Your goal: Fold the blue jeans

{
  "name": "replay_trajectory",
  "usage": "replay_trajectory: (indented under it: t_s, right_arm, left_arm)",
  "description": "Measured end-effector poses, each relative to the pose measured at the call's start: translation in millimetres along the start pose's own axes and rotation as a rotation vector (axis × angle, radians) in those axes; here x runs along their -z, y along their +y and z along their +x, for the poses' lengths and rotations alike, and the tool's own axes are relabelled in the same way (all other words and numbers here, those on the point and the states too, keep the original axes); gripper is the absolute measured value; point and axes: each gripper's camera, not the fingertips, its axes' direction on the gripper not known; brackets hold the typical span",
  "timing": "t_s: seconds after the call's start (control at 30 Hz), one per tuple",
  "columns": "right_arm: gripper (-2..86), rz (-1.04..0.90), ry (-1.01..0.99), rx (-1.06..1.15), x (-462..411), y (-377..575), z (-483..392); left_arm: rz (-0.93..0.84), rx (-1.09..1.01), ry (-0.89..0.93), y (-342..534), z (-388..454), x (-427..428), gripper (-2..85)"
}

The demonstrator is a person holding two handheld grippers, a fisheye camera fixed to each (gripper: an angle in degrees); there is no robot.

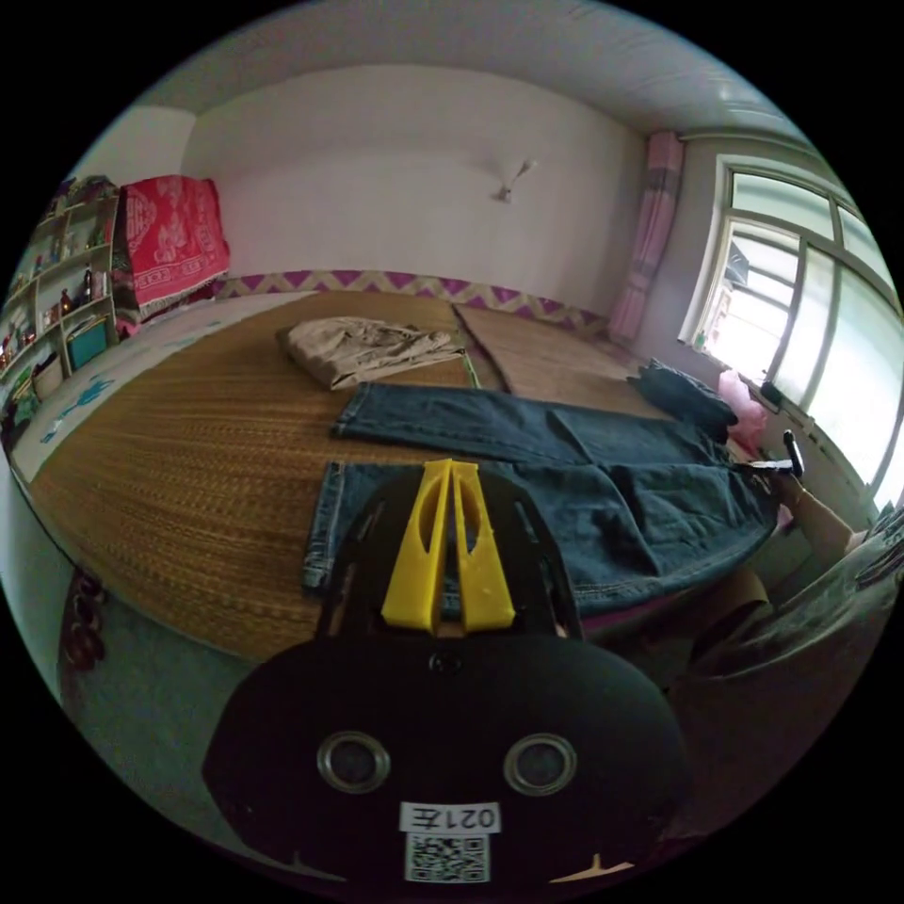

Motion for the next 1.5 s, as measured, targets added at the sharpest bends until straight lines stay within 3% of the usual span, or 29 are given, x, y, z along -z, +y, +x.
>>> replay_trajectory:
  t_s: [0.1, 0.27, 0.4, 0.57, 0.77, 0.93, 1.5]
  right_arm:
    - [-0.7, 0.133, -0.109, 0.008, 30.0, 3.9, 9.1]
    - [-0.4, 0.047, -0.210, -0.042, 31.1, 11.4, 31.3]
    - [0.5, 0.243, -0.321, -0.123, 88.7, 45.2, 53.6]
    - [7.2, 0.275, -0.475, -0.452, 118.7, 131.3, 90.3]
    - [9.9, 0.224, -0.684, -0.677, 94.2, 182.5, 101.5]
    - [10.4, 0.211, -0.807, -0.701, 78.2, 169.9, 105.7]
    - [1.0, 0.253, -0.873, -0.707, 82.8, 150.1, 129.9]
  left_arm:
    - [-0.002, -0.014, -0.005, 7.7, 1.2, 7.1, -0.9]
    - [-0.042, 0.016, 0.014, 12.3, 0.3, -0.5, -0.9]
    - [-0.055, 0.151, -0.005, 19.4, -7.9, 3.2, -0.6]
    - [-0.018, 0.390, 0.118, 43.5, -20.7, 30.1, 5.1]
    - [-0.008, 0.552, 0.151, 71.4, -31.7, 36.7, 7.9]
    - [-0.024, 0.618, 0.126, 78.3, -52.3, 26.1, 8.3]
    - [0.029, 0.810, 0.103, 79.3, -127.3, -3.8, 7.9]
